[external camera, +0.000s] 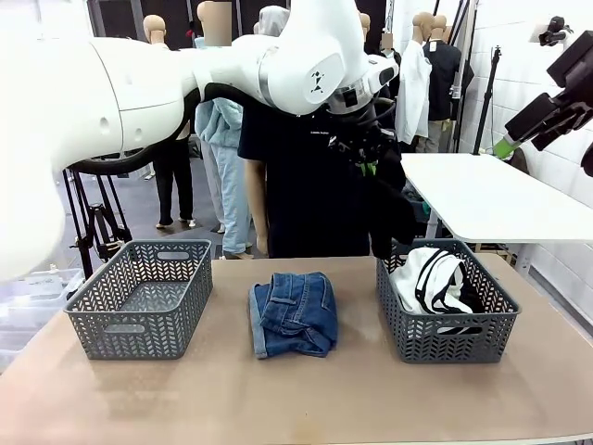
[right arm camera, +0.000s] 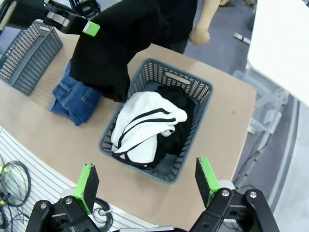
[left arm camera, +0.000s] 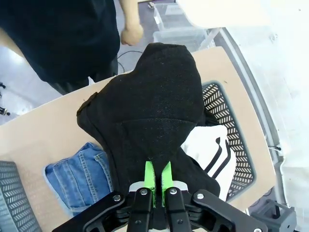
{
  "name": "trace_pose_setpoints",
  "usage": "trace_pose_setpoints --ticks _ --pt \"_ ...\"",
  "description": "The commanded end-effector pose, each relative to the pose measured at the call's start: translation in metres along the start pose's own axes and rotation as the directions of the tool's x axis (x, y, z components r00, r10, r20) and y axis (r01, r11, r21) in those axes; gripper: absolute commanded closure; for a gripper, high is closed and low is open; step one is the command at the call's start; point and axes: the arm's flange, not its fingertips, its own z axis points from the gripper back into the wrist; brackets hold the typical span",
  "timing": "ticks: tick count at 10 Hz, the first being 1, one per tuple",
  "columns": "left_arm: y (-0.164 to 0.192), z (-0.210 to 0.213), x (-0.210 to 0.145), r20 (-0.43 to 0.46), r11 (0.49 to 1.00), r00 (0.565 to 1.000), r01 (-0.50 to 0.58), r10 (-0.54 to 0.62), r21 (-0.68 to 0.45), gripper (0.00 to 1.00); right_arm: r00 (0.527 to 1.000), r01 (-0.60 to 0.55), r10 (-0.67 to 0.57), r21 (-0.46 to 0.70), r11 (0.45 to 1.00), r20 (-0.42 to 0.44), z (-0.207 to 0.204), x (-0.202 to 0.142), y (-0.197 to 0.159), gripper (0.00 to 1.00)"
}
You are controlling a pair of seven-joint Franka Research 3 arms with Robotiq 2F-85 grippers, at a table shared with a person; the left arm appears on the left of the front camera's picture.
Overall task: Sort the tops and bottoms.
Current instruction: Sort the clothes according to human instructions.
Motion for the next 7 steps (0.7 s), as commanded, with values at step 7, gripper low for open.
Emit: trace_pose_setpoints --ticks 7 --pt "-0.055 -0.089 0.035 -0.065 0.939 0.995 -0.093 0.076 -0.330 1.00 1.000 -0.005 0.005 0.001 1.000 -0.001 0.000 -0.001 -0.001 0.00"
